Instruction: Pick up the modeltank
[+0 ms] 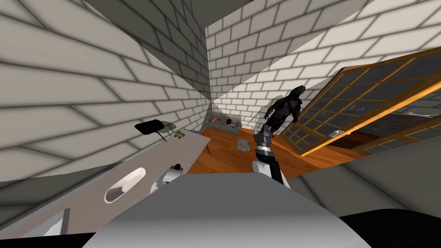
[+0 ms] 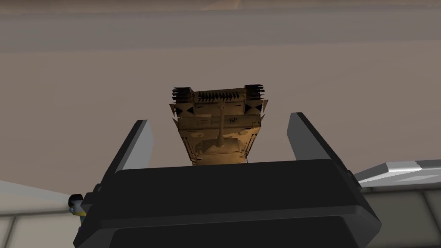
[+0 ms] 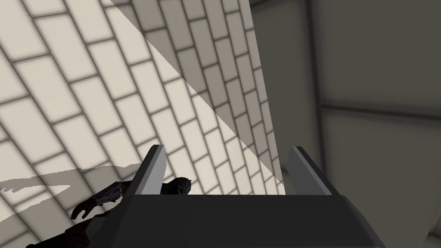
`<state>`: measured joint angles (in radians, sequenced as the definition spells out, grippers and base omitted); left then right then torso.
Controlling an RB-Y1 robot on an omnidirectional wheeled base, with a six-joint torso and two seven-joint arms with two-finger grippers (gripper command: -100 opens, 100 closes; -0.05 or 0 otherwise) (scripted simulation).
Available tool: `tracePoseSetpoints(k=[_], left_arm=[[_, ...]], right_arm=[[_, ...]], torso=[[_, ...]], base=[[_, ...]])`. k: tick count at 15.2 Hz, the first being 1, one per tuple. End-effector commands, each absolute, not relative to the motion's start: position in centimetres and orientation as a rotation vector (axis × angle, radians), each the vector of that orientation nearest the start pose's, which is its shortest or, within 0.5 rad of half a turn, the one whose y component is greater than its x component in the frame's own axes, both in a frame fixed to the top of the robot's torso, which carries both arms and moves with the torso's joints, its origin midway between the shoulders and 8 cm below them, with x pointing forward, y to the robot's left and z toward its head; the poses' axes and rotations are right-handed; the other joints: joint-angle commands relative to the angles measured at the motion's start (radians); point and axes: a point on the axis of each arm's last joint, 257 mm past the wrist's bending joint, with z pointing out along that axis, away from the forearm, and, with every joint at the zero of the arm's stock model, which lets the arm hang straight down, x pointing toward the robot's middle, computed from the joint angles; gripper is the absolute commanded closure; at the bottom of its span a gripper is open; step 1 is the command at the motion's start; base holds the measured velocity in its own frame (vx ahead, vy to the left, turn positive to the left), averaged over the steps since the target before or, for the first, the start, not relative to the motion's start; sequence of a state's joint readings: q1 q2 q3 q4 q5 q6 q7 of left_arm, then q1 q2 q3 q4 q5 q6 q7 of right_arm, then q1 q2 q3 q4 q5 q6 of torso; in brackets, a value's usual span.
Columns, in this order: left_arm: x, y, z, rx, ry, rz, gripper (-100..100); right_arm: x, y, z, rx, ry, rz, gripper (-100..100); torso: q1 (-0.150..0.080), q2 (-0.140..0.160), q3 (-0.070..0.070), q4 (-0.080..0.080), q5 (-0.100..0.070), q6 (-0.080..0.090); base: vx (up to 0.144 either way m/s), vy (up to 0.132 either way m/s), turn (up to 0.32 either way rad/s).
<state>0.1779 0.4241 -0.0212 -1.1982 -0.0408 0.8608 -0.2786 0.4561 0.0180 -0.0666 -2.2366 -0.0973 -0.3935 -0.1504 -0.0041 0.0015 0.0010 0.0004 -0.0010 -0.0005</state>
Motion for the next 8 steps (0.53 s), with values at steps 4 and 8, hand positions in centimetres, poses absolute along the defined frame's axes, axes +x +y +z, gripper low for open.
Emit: tracePoseSetpoints(k=[4,8], left_arm=[[21.4,51.1,-56.4,-1.573,2.239,0.381,-100],[20.5,51.8,-57.4,-1.598,2.226,0.386,-100]], right_arm=[[36.6,-31.5,-0.1,0.873,0.550,1.426,0],[36.6,-31.5,-0.1,0.873,0.550,1.426,0]], torso=[[0.005,-0.003,-0.002,-0.001,0.001,0.000],[0.006,-0.004,-0.002,-0.001,0.002,0.000]], base=[[0.001,0.005,-0.089],[0.006,0.017,-0.075]])
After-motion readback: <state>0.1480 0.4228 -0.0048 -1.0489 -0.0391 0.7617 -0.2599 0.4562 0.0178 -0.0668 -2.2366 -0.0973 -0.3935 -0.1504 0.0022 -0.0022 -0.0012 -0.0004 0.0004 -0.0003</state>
